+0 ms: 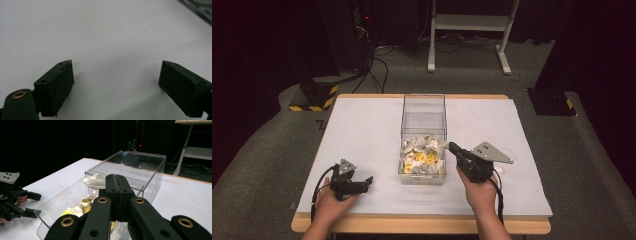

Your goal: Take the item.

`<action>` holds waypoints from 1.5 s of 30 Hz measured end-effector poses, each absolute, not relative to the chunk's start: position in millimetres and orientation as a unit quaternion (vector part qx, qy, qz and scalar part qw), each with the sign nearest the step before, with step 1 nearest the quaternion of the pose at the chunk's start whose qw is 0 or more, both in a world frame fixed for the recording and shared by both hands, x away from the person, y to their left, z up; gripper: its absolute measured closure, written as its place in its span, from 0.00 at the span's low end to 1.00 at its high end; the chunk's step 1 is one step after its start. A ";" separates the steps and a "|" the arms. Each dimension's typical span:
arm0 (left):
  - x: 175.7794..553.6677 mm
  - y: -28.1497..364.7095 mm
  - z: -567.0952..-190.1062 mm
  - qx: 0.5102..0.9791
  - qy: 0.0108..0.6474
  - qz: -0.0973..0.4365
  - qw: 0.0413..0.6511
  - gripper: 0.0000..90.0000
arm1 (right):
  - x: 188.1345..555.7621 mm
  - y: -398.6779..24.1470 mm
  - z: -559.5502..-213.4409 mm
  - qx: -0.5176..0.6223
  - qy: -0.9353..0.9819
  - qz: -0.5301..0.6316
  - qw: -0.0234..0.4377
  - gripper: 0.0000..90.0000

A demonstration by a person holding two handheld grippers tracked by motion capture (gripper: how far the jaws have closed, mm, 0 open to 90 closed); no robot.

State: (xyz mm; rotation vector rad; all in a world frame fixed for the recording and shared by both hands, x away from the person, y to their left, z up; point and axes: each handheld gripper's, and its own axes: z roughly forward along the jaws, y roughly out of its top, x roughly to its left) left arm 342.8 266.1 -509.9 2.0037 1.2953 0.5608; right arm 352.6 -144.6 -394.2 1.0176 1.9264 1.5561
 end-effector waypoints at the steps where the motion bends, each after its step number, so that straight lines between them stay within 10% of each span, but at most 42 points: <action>1: 342.8 266.0 -509.9 0.769 0.497 0.215 0.339 0.14 | 352.5 -145.6 -393.9 0.371 0.700 0.566 0.229 1.00; 45: 342.8 266.2 -509.8 0.770 0.497 0.216 0.338 0.14 | 347.1 -223.1 -387.9 0.435 0.649 0.562 0.273 1.00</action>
